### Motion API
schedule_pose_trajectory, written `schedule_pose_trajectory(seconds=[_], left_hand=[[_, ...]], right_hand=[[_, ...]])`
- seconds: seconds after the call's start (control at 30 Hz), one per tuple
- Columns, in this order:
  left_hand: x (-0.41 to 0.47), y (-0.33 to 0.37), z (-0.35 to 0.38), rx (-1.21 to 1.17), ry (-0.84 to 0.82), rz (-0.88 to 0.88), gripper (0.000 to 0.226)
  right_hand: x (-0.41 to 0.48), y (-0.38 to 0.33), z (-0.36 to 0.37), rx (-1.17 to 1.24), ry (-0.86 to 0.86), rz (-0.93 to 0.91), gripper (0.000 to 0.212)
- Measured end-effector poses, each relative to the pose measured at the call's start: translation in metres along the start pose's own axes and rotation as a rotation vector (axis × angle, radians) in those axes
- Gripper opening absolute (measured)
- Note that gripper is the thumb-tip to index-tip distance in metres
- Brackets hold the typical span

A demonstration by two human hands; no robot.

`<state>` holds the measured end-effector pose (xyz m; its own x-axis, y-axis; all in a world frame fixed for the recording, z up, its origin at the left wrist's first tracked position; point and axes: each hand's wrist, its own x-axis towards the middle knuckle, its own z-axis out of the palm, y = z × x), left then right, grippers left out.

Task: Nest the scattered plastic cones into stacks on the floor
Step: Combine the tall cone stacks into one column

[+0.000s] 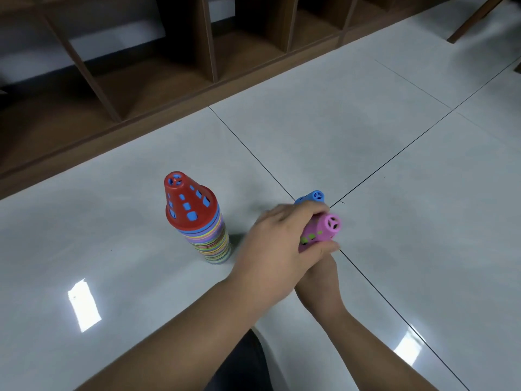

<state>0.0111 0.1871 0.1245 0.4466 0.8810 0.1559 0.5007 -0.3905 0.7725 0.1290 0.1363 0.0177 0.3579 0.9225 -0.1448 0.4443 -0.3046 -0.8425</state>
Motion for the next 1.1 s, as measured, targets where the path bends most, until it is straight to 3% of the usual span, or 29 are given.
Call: schedule_pose_trajectory(seconds=[0.07,0.17,0.33,0.57,0.73,1.1], left_hand=[[0.004,0.014,-0.021,-0.016,0.077,0.046,0.046],[0.010,0.031,-0.054,-0.037,0.143,0.054,0.046],[0.019,0.058,-0.116,-0.077,0.205,0.053,0.048],[0.025,0.082,-0.195,-0.070,0.381,0.116,0.045],[0.009,0.062,-0.220,-0.028,0.445,0.052,0.046],[-0.012,0.016,-0.202,-0.008,0.421,-0.124,0.040]], right_hand=[[-0.001,-0.027,-0.004,0.035,-0.021,-0.052,0.018],[-0.005,-0.067,-0.007,0.120,-0.060,-0.108,0.040],[-0.001,-0.133,-0.021,0.224,-0.085,-0.186,0.038],[0.001,-0.206,-0.016,0.238,-0.050,-0.342,0.050],[-0.002,-0.218,0.013,0.100,-0.026,-0.432,0.056],[0.003,-0.169,0.048,-0.208,0.091,-0.547,0.073]])
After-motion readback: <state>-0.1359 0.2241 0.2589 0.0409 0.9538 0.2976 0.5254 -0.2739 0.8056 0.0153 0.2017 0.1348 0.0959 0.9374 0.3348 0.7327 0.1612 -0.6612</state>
